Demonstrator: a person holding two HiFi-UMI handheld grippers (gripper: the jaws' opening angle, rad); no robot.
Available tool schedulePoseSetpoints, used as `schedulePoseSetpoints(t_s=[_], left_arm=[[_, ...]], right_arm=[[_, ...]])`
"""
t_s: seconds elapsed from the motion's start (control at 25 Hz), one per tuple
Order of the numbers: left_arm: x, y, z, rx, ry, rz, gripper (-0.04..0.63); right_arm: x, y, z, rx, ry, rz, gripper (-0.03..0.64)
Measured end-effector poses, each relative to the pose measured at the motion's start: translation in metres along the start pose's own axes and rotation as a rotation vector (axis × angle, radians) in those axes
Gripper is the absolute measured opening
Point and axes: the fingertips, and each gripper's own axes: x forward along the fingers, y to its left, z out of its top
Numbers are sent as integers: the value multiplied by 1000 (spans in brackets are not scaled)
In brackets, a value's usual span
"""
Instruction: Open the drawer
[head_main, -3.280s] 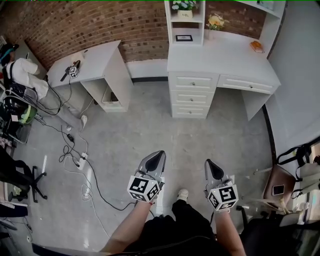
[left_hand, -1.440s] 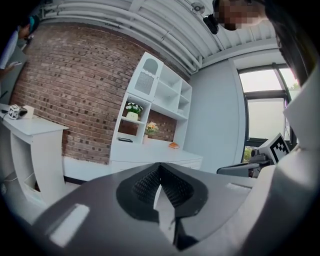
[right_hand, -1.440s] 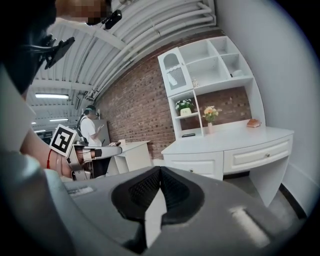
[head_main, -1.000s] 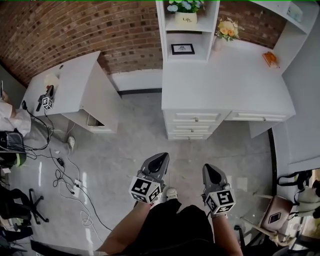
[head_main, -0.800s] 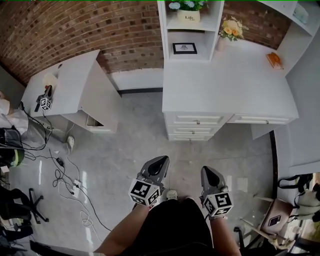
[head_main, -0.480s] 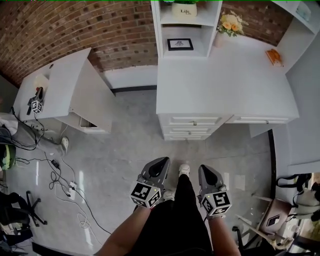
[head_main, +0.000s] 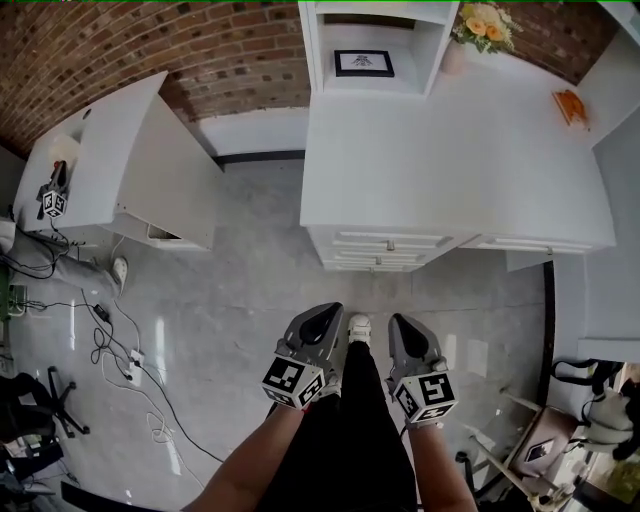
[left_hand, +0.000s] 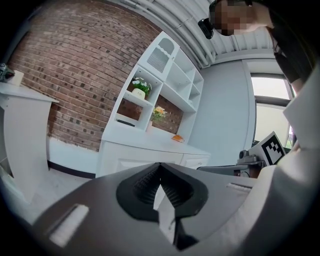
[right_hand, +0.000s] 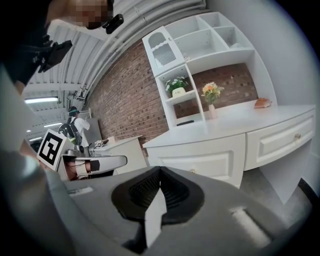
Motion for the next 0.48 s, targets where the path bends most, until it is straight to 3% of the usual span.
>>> schedulePoseSetpoints(t_s=[0.48], left_arm=[[69, 18, -46, -25, 74, 3, 3]], right_arm=[[64, -54, -28, 23, 48, 6, 0]])
